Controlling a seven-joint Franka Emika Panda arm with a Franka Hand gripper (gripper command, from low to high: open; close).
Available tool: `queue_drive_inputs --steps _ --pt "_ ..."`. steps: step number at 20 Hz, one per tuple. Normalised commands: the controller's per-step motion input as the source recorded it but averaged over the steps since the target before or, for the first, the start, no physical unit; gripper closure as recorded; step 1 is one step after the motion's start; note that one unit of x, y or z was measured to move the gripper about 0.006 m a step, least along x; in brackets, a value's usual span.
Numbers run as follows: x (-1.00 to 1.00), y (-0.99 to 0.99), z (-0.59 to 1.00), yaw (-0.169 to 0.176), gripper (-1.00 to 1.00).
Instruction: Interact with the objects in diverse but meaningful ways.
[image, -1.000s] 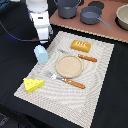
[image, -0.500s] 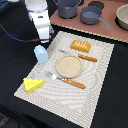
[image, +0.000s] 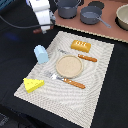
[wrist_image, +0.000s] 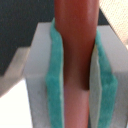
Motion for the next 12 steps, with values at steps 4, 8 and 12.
queue_drive_inputs --steps 4,8,12 --pt "0.87 -0.38 1.00 0.000 1.00" --pt "0.81 -0.48 1.00 -0.006 1.00" --pt "0.78 -0.56 0.98 -0.018 1.00"
